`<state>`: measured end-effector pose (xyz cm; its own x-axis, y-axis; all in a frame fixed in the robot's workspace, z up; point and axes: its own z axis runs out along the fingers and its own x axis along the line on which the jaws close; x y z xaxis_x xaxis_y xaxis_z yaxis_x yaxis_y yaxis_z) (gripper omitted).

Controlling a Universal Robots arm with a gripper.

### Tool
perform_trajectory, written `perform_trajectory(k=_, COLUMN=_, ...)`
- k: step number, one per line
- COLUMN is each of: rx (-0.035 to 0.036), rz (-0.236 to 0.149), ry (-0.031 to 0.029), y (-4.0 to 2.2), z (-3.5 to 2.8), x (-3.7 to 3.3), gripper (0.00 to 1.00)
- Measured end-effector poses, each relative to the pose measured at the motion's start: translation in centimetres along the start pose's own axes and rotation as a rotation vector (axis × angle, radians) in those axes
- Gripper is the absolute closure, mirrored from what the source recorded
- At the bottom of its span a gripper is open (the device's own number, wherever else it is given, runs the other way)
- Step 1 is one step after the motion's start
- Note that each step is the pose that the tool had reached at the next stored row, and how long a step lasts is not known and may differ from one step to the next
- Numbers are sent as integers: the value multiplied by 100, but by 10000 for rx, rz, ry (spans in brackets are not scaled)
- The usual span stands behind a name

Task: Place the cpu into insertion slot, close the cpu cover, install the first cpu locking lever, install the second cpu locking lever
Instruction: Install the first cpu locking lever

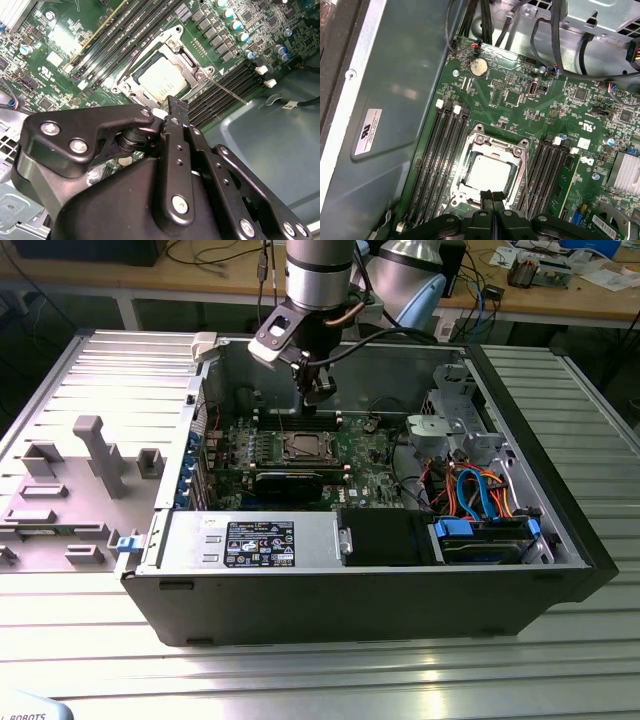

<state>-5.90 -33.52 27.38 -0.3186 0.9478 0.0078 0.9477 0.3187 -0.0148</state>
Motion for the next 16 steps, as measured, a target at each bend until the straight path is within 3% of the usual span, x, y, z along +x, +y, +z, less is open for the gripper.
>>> perform_trajectory(k=16, rx=7, rz=-982, ry=-14, y=0, z=0, x=0, gripper=89)
